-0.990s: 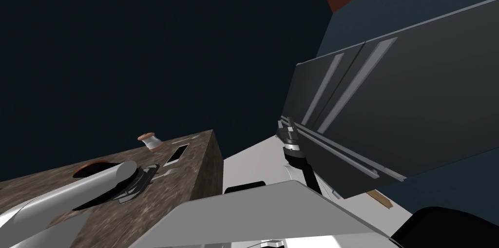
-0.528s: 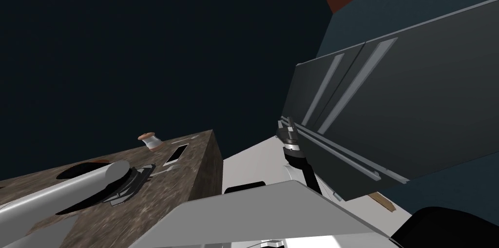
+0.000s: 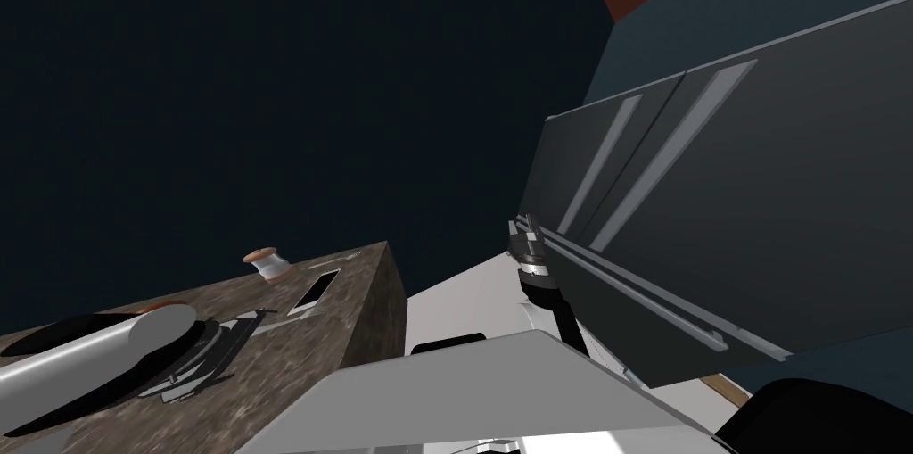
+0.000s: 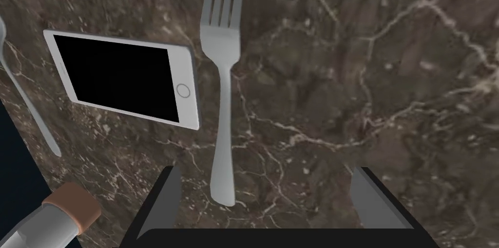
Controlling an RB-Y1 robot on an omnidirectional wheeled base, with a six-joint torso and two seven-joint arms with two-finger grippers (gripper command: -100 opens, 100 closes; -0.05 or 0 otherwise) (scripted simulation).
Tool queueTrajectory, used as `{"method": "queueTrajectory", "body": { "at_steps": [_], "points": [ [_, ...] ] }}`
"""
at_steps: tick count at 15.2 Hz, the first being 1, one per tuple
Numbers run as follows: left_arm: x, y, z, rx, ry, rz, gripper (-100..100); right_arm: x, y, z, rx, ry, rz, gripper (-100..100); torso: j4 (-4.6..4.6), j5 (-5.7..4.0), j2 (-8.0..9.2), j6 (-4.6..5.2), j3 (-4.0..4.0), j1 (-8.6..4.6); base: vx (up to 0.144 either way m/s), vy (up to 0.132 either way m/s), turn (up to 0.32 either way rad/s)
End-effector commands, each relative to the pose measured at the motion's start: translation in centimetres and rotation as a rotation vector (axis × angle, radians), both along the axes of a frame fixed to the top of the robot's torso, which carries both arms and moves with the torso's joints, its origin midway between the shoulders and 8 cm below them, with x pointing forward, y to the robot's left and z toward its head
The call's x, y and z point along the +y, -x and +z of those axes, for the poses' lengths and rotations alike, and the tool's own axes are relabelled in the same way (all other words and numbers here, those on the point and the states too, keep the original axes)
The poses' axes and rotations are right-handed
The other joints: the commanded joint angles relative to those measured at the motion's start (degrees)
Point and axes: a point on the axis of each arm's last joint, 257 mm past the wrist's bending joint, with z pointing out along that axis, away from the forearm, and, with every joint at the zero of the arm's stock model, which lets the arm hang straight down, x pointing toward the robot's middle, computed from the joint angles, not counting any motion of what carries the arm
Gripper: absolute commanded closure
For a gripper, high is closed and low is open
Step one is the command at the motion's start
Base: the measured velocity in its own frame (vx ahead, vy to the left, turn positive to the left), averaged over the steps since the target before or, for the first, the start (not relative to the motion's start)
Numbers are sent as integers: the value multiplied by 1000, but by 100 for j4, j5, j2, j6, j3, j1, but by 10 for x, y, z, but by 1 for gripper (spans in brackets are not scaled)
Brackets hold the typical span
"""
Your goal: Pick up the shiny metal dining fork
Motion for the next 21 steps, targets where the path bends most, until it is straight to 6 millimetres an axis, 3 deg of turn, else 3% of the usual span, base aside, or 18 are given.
{"method": "queueTrajectory", "body": {
  "at_steps": [1,4,9,10,14,15,21],
  "points": [
    [-8,10,-11,16,59,14,-100,0,0,0,0,0,0,0,0,0,0,0,0,0,138,9,16],
    [-9,3,-17,9,58,9,-100,0,0,0,0,0,0,0,-3,2,-7,2,-5,7,89,15,12],
    [-12,-3,-24,3,58,4,-100,0,0,0,0,0,0,0,12,2,56,0,31,9,-34,15,26],
    [-9,3,-17,9,58,9,100,0,0,0,0,0,0,0,12,2,56,0,32,8,4,-9,-48],
    [-7,7,-14,12,57,11,100,0,0,0,0,0,0,0,7,-2,32,1,18,-8,31,-17,-27],
    [4,26,-11,59,41,48,-100,0,0,0,0,0,0,0,7,-2,33,1,18,-6,83,-66,35],
    [31,82,-14,200,-1,150,-100,0,0,0,0,0,0,0,-12,-12,-56,1,-32,-49,222,-121,30]
  ]
}}
